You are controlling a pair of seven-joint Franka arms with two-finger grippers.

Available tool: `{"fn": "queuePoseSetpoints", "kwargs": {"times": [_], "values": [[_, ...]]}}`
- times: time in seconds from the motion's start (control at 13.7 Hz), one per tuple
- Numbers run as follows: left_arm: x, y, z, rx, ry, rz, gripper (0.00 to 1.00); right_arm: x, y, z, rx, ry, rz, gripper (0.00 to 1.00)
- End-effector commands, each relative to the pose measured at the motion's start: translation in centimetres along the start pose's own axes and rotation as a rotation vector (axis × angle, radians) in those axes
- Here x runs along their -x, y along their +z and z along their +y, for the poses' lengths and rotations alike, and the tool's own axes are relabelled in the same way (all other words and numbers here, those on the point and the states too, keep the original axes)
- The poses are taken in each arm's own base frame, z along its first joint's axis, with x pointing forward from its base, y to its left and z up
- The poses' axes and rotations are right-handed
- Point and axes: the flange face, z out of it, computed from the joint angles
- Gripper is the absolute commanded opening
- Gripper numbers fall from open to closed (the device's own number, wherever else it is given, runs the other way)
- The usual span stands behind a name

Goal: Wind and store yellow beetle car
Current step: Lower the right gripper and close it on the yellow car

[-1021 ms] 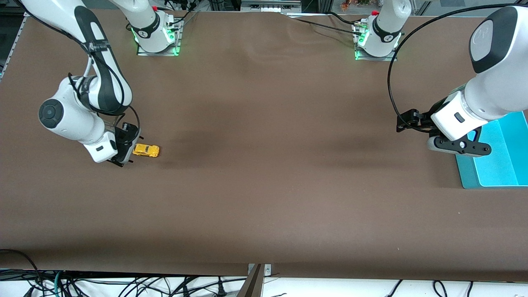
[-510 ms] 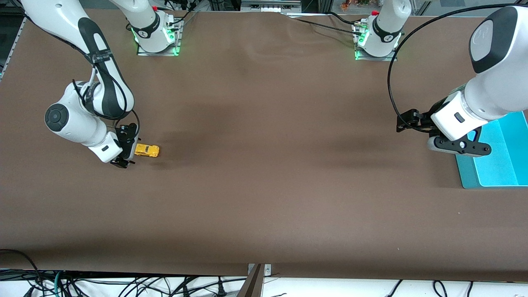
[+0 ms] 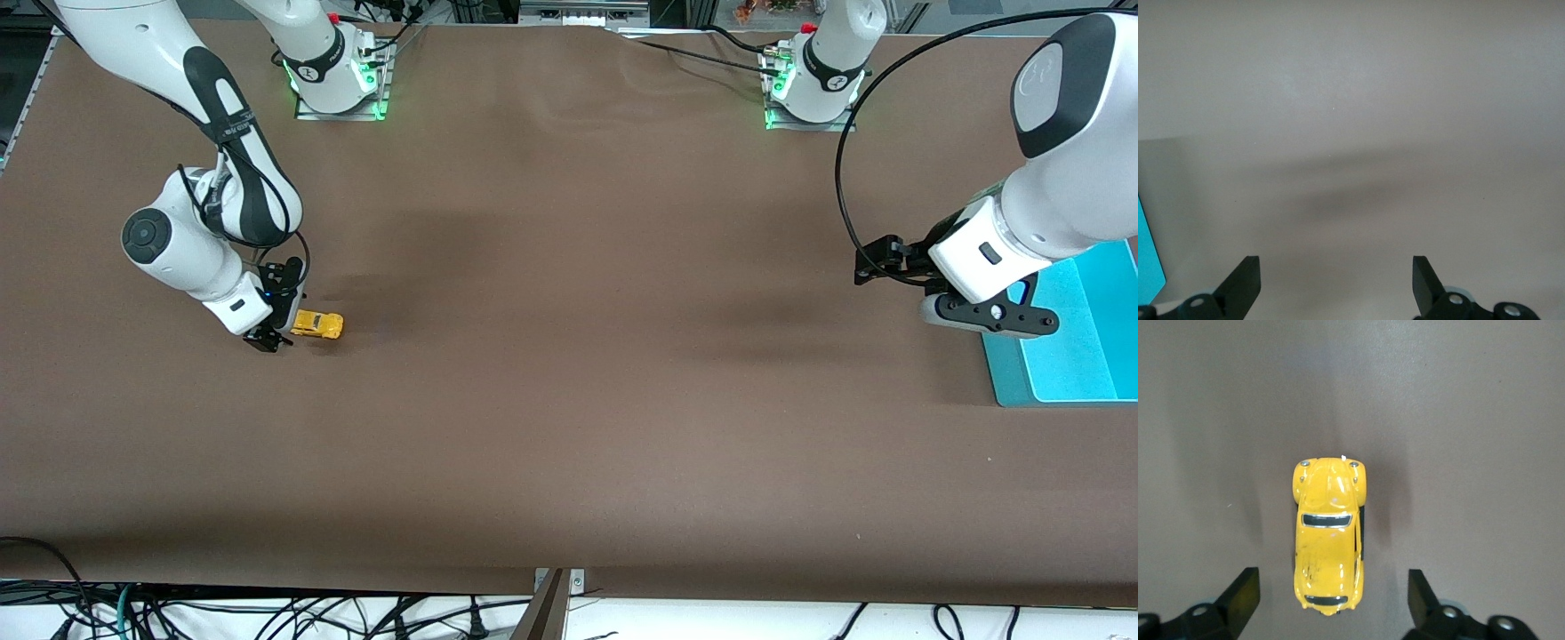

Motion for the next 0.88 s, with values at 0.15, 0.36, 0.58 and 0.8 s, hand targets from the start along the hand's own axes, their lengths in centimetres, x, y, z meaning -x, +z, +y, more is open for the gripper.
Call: {"fn": "queuePoseSetpoints", "kwargs": {"times": [0.15,0.36,0.58,0.8], "values": [[-0.3,-0.5,0.2,0.030,-0.005,0.003,1.00,-1.7,0.8,-0.3,0.025,-0.030,0.020,0.80],[-0.3,-0.5,0.2,0.031,-0.005,0.003,1.00,-1.7,1.1,-0.3,0.031,-0.029,0.020,0.55],[-0.3,-0.5,0.2,0.031,-0.005,0.003,1.00,-2.6,0.5,-0.3,0.033,-0.045,0.029,0.14],[-0.3,-0.5,0.2,0.031,-0.005,0.003,1.00,-6.3,-1.6,-0.5,0.047,-0.099,0.061,0.11]]}}
